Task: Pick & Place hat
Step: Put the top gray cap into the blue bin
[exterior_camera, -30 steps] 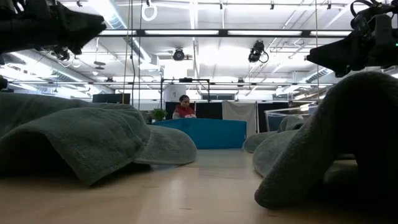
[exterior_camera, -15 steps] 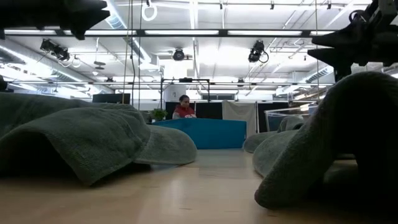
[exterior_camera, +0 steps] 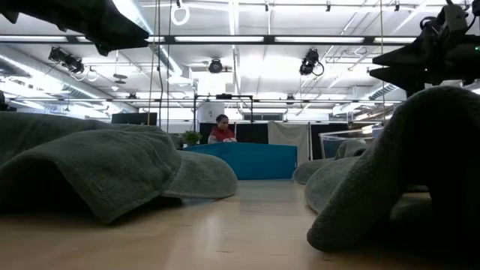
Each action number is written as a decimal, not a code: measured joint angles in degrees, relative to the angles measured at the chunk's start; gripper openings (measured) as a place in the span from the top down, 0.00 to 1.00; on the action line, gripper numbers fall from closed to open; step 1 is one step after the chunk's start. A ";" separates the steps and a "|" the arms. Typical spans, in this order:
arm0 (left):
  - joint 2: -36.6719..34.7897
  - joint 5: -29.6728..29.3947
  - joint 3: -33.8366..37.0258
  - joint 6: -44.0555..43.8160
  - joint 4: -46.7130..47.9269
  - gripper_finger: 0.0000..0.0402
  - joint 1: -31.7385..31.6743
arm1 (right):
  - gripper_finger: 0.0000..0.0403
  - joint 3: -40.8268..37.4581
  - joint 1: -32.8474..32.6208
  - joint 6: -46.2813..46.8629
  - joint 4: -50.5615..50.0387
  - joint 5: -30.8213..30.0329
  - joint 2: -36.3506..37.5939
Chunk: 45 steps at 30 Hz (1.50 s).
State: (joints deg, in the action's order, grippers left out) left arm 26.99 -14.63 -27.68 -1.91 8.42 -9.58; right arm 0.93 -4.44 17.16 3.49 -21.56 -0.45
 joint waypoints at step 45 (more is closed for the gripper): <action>12.99 -7.20 -7.65 4.82 -5.42 0.57 -4.79 | 0.64 46.53 1.23 -12.10 -41.93 9.80 -81.98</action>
State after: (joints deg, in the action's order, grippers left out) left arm 39.98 -21.83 -35.33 2.91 3.00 -14.37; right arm 47.46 -3.21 5.06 -38.44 -11.76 -82.43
